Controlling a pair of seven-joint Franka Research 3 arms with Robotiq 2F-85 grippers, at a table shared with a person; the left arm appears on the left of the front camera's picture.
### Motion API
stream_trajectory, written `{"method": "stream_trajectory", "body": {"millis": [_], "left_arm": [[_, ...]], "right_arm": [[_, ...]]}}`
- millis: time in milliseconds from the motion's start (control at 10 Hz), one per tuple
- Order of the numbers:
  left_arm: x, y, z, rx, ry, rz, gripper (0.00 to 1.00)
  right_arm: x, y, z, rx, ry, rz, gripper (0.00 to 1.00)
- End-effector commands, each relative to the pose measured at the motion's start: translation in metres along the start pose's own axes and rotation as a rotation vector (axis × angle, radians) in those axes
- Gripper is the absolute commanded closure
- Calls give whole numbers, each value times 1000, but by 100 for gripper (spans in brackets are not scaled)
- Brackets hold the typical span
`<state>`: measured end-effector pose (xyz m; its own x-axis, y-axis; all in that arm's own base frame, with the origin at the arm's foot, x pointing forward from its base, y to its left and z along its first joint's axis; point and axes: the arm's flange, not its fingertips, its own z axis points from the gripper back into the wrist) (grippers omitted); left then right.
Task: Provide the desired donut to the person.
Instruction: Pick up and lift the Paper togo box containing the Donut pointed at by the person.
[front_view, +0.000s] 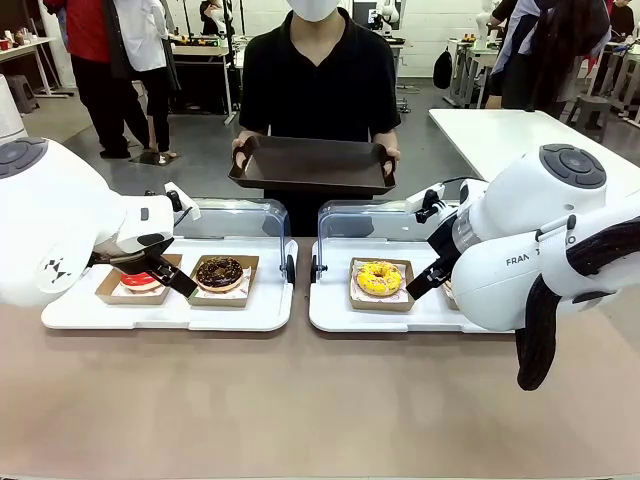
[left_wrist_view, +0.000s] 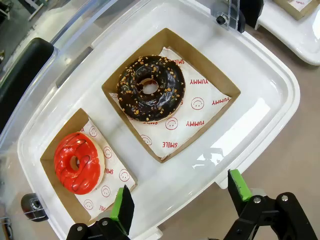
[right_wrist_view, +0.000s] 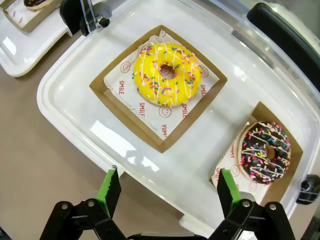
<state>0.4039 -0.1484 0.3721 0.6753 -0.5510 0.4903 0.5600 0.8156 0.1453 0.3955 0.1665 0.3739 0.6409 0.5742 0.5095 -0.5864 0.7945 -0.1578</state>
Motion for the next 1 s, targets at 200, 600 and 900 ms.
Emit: {"method": "stream_trajectory", "body": {"millis": [200, 600, 900], "left_arm": [[0, 0, 0, 0, 0, 0, 0], [4, 9, 66, 15, -21, 15, 0], [22, 23, 126, 1, -13, -30, 0]], "right_arm": [[0, 0, 0, 0, 0, 0, 0], [10, 9, 64, 2, 57, 26, 0], [33, 20, 138, -44, 58, 33, 0]]}}
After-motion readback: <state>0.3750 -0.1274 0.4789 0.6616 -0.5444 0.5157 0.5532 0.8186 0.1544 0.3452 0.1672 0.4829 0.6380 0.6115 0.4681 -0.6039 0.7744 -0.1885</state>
